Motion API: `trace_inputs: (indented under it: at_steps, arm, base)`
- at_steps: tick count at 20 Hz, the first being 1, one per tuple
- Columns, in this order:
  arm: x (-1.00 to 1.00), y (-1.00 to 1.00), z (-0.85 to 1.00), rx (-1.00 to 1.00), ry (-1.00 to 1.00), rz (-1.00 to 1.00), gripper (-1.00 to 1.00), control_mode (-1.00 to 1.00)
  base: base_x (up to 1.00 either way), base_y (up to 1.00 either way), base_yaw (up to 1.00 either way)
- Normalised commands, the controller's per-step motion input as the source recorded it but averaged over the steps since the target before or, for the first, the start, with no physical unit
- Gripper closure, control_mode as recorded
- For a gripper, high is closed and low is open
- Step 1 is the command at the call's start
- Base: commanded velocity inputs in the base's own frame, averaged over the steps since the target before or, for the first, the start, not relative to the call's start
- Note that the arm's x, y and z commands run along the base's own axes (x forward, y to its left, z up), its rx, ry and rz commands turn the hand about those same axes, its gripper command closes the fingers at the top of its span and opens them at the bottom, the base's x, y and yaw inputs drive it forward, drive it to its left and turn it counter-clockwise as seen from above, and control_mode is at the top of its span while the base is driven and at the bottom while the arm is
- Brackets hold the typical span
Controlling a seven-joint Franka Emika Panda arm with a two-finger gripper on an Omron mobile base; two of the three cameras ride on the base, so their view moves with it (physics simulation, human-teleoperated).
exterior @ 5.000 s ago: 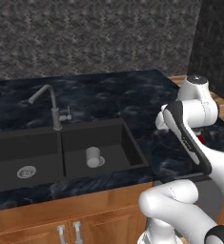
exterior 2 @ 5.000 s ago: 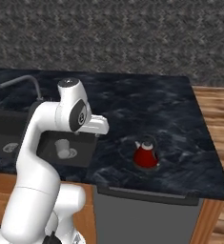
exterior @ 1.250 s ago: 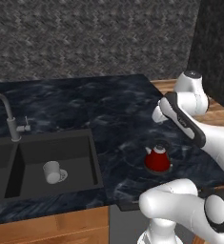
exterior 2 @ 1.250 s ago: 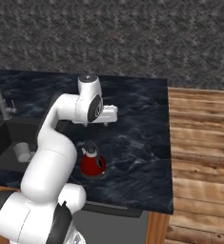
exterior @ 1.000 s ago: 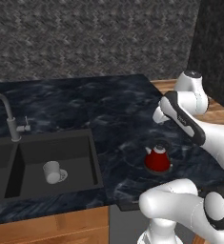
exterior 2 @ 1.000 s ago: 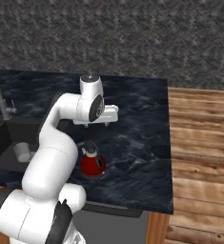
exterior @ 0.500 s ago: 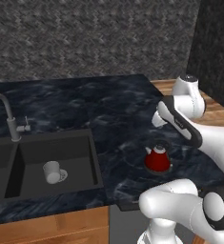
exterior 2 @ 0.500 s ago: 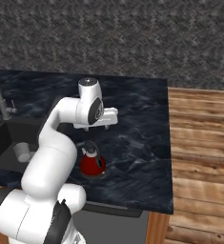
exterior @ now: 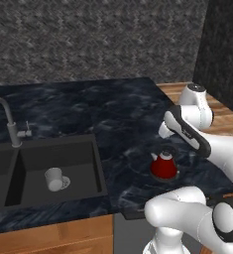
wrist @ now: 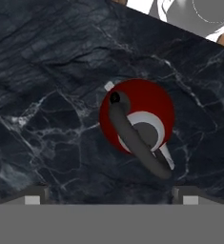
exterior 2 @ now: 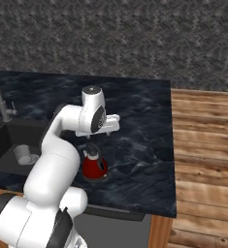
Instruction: Place the kettle in the left basin and the glass cup in the right basin of the sink.
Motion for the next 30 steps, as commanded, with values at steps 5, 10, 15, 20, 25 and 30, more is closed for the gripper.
trace_inputs:
  at_steps: [5, 10, 15, 20, 25, 30]
  arm:
    - [-0.10, 0.13, -0.20, 0.00, 0.03, 0.02, -1.00, -1.00]
    - [-0.05, 0.09, -0.15, 0.00, 0.02, 0.01, -1.00, -1.00]
    - [0.00, 0.00, -0.01, 0.00, 0.01, 0.01, -1.00, -1.00]
    - [-0.01, 0.00, -0.07, 0.00, 0.00, 0.01, -1.00, -1.00]
    - [-0.09, 0.00, -0.06, 0.00, 0.01, 0.01, -1.00, -1.00]
    - [-0.09, 0.00, -0.02, 0.00, 0.03, 0.02, -1.00, -1.00]
  base:
    - [0.00, 0.00, 0.00]
    - [0.00, 0.00, 0.00]
    - [0.00, 0.00, 0.00]
    - [0.00, 0.00, 0.00]
    - [0.00, 0.00, 0.00]
    - [0.00, 0.00, 0.00]
